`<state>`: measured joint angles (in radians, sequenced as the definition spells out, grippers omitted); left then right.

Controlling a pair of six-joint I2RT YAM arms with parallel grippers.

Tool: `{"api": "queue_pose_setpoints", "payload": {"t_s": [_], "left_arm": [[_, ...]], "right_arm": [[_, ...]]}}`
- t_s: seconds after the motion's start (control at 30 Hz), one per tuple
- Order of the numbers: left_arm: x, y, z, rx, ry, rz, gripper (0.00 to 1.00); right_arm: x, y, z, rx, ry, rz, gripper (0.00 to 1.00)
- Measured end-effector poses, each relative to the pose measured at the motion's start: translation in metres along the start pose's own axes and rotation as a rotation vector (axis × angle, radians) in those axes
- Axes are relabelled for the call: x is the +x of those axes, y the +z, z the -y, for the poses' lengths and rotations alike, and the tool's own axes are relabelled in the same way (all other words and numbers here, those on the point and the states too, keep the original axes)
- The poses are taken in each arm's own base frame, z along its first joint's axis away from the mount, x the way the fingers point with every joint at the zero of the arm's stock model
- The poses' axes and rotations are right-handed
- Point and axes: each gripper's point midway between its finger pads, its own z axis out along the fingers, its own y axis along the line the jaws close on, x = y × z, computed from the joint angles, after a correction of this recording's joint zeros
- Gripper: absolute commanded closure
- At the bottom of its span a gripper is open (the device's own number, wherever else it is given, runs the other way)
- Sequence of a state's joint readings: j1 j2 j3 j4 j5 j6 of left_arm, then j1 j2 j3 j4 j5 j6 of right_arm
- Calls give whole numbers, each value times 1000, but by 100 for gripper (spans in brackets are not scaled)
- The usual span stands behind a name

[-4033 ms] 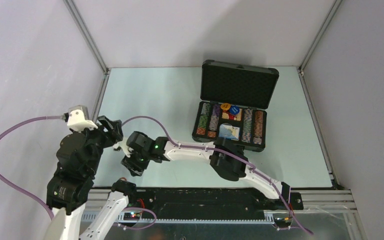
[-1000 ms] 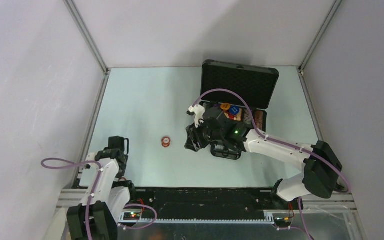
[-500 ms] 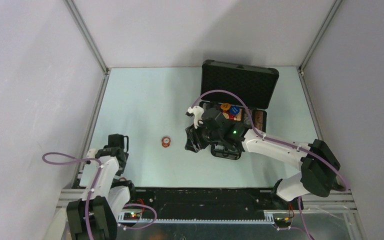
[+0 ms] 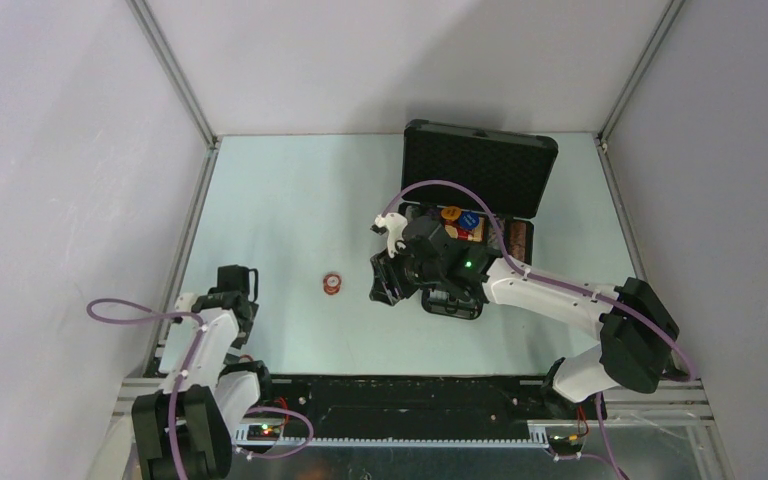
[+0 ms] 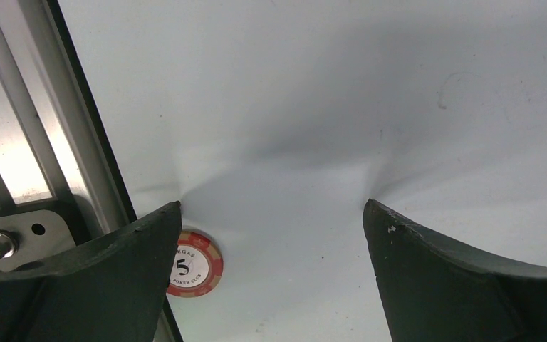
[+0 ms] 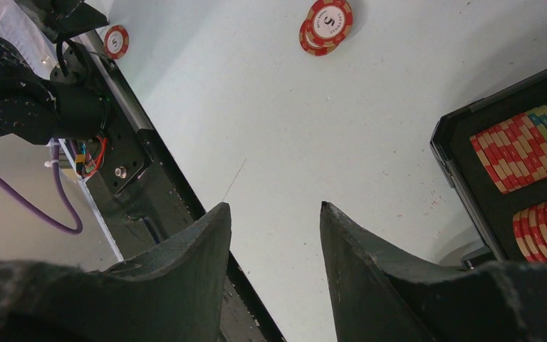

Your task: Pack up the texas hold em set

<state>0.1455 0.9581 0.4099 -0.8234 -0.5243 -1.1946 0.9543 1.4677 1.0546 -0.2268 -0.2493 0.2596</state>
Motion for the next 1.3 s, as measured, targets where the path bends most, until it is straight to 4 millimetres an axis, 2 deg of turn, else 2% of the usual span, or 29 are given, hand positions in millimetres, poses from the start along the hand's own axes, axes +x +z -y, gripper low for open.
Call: {"api": "queue_pose_setpoints", "payload": {"t_s": [0.17,0.3,0.57,0.9,1.3], "left_arm": [[0,0,1,7,5,3,0],[-1,-1,3,37,21,21,5],[1,-13,30,218,-27,21,9],[8,-19,49,295,-50,-33,12],[7,-21,46,321,-90,-45,16]], "right_arm": [[0,0,0,0,0,0,47],[0,0,0,0,0,0,47],[5,4,1,0,4,-16,47],[6,4,-1,-7,1,-19,47],[9,7,0,-4,4,-32,47]]}}
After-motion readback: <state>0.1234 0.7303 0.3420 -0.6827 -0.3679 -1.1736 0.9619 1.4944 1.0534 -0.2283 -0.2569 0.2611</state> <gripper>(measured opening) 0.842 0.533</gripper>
